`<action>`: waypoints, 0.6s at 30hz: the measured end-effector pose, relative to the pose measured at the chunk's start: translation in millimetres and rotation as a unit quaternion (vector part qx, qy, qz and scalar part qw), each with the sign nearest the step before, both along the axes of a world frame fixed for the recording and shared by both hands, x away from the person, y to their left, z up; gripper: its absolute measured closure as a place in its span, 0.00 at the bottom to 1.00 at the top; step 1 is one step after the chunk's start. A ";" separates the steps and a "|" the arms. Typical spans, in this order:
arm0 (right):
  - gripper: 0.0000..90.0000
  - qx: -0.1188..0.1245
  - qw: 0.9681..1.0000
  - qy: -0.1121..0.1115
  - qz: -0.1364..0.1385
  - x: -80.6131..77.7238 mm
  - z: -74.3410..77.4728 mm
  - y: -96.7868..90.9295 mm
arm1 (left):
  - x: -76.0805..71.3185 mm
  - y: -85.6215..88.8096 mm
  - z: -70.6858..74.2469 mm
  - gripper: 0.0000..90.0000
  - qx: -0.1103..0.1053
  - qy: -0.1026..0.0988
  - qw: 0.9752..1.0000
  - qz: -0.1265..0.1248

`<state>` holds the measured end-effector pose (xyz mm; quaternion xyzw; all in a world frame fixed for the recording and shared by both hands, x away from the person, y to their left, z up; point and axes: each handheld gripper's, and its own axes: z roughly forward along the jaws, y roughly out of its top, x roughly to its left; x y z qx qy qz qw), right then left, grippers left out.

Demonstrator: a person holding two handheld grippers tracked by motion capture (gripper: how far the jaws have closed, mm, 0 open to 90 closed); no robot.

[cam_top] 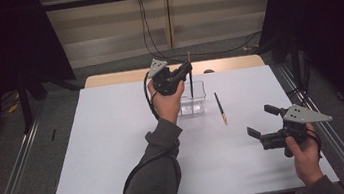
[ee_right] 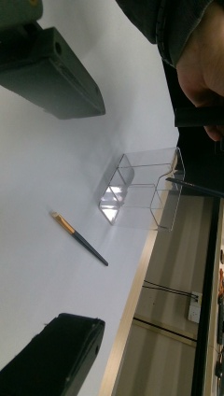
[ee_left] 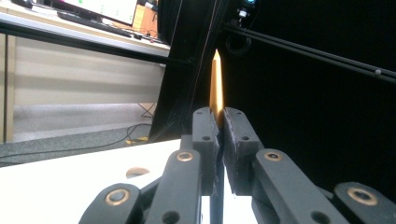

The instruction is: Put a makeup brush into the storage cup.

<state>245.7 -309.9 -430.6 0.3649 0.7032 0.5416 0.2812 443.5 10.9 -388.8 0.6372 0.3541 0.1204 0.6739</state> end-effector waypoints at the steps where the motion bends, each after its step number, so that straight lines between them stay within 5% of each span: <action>1: 0.00 0.000 1.000 0.001 0.001 0.1 0.0 0.0 | 0.3 0.4 -0.2 0.93 0.007 -0.002 1.000 -0.007; 2: 0.00 0.001 1.000 0.001 0.000 0.1 0.0 0.1 | 0.5 -1.8 -0.3 0.93 -0.008 0.002 1.000 0.001; 8: 0.00 0.001 1.000 0.000 0.000 0.1 -0.2 0.3 | 2.2 -5.5 -1.4 0.93 -0.012 0.004 1.000 0.005; 10: 0.00 0.002 1.000 0.001 0.000 0.0 -0.1 0.2 | 3.2 -3.9 -1.9 0.93 0.002 0.000 1.000 0.001; 18: 0.00 0.000 1.000 0.003 0.001 0.1 -0.5 0.7 | 4.8 -10.2 -3.7 0.93 0.004 0.002 1.000 0.007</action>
